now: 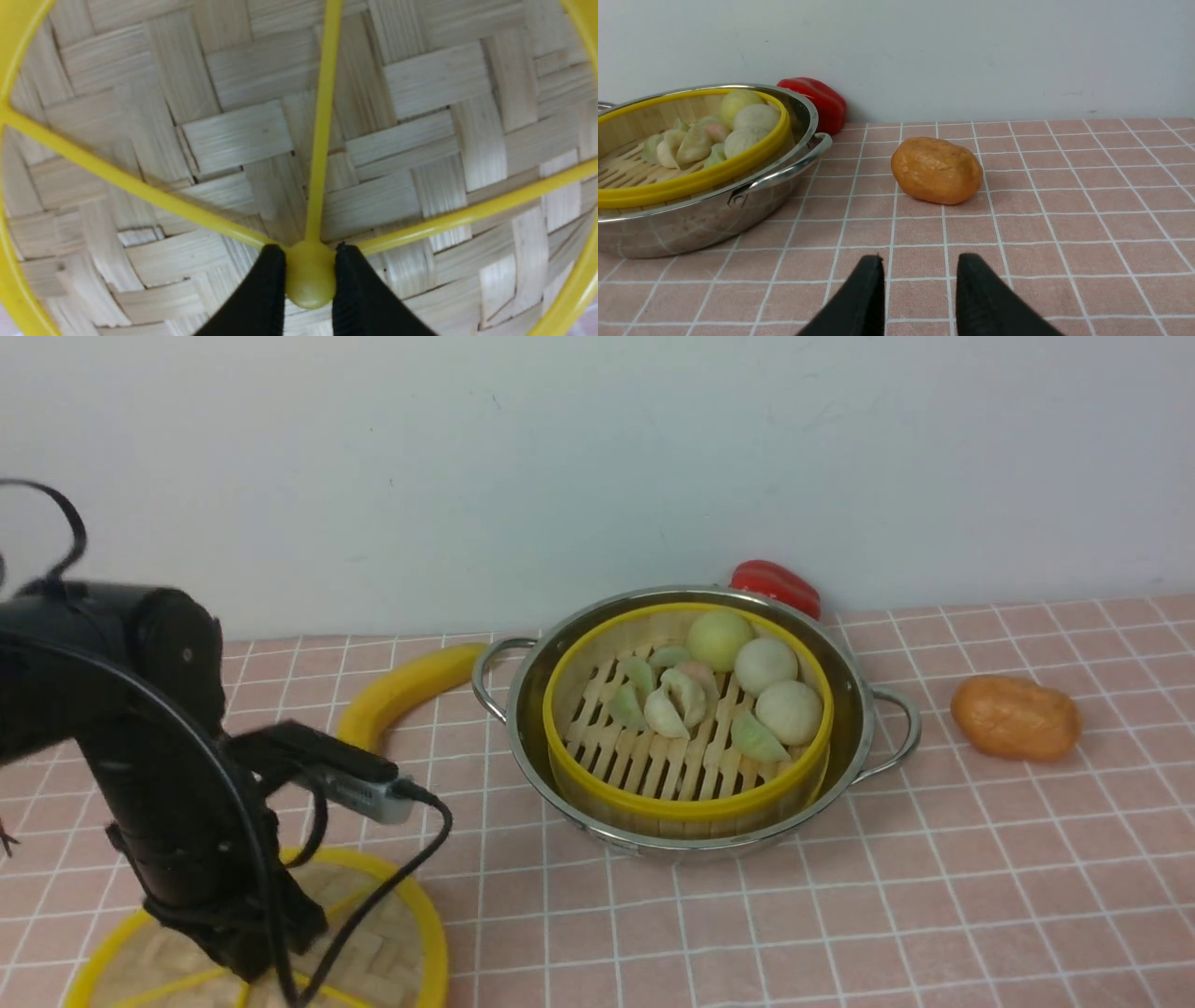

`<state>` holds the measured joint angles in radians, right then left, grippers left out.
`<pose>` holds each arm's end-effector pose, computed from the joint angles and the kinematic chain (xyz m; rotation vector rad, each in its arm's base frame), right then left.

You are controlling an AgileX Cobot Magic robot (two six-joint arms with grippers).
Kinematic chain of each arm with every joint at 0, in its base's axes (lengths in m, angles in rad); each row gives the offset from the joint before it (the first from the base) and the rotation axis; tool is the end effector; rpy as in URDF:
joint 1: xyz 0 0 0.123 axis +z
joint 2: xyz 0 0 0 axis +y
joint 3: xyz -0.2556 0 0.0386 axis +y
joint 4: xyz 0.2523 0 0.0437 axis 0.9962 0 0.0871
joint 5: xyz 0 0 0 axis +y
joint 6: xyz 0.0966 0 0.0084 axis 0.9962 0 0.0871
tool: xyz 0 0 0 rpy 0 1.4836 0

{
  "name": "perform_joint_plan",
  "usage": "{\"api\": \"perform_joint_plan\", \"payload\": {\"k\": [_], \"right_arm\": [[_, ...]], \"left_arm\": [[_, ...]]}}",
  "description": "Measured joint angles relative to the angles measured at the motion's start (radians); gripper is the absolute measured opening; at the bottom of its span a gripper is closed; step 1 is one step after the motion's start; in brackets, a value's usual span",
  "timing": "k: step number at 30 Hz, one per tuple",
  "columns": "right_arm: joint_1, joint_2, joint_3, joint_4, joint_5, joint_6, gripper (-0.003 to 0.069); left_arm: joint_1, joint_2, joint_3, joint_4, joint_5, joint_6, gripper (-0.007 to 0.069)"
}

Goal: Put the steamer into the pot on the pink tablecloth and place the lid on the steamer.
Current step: 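Place the yellow bamboo steamer lid onto the steamer in the pot with the left gripper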

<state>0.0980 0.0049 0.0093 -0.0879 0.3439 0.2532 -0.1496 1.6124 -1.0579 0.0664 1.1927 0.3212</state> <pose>0.0907 0.0060 0.1771 0.0875 1.8413 0.1607 0.2759 -0.0355 0.1847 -0.7509 -2.9525 -0.0804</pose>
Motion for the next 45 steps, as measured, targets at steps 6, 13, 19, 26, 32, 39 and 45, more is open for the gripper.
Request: {"api": "perform_joint_plan", "payload": {"k": [6, 13, 19, 26, 32, 39, 45], "right_arm": [[0.0, 0.0, 0.0, 0.0, 0.0, 0.0, 0.024], [0.0, 0.0, 0.0, 0.0, 0.0, 0.0, 0.024], [0.0, 0.0, 0.0, 0.0, 0.0, 0.0, 0.024], [0.0, 0.0, 0.0, 0.0, 0.0, 0.0, 0.024], [0.0, 0.0, 0.0, 0.0, 0.0, 0.0, 0.024], [0.0, 0.0, 0.0, 0.0, 0.0, 0.0, 0.024], [0.0, 0.0, 0.0, 0.0, 0.0, 0.001, 0.024]], "left_arm": [[0.0, -0.111, -0.21, 0.034, 0.016, 0.06, 0.0116], [-0.029, -0.041, -0.452, -0.195, 0.025, 0.367, 0.0116], [-0.157, 0.135, -0.668, -0.196, 0.032, 0.556, 0.0116], [-0.308, 0.37, -0.927, -0.122, 0.033, 0.604, 0.0116], [-0.369, 0.51, -1.066, 0.005, 0.033, 0.549, 0.0116], [-0.386, 0.568, -1.092, -0.011, 0.034, 0.565, 0.0116], [-0.387, 0.577, -1.092, -0.014, 0.034, 0.592, 0.0116]]}}
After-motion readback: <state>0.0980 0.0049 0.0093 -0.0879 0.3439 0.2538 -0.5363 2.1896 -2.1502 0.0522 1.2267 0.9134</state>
